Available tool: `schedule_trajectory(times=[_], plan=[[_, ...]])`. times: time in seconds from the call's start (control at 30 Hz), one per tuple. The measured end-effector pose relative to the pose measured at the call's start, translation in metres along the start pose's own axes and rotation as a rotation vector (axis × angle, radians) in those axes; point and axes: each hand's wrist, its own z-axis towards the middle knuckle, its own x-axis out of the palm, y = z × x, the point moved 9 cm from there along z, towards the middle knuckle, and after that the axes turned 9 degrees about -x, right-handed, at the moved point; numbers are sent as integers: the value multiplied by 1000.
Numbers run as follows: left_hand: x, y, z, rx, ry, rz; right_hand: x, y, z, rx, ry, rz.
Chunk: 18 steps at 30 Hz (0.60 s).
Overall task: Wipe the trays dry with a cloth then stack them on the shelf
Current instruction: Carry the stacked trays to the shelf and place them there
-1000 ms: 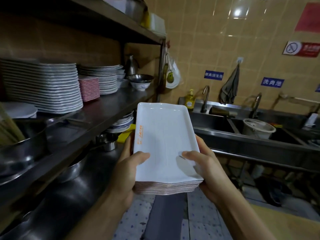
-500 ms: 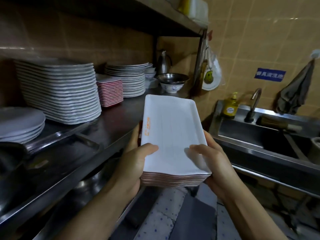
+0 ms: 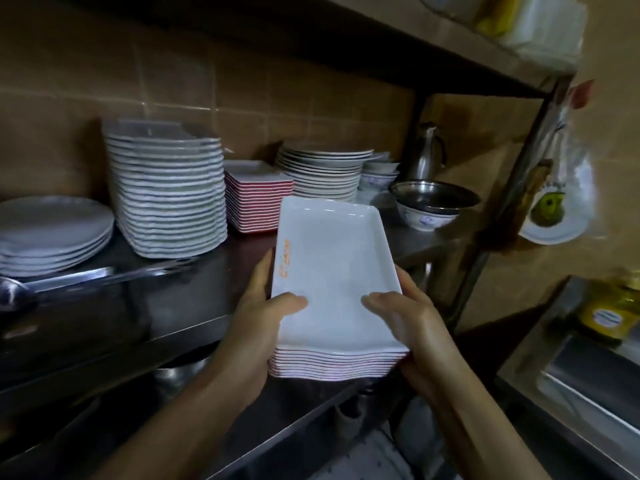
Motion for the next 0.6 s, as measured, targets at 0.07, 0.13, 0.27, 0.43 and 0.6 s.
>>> schedule_trajectory(times=[0.07, 0.13, 0.27, 0.43, 0.6], plan=[[2, 0, 12, 15, -56, 18, -5, -5, 16, 26, 40, 32], [1, 0, 25, 26, -97, 37, -10, -12, 31, 53, 70, 58], [-3, -1, 55, 31, -133, 27, -11, -22, 67, 72, 111, 81], [-22, -6, 95, 31, -195, -16, -3, -25, 119, 42, 141, 23], [-34, -30, 136, 57, -216, -27, 11, -25, 172, 47, 169, 40]])
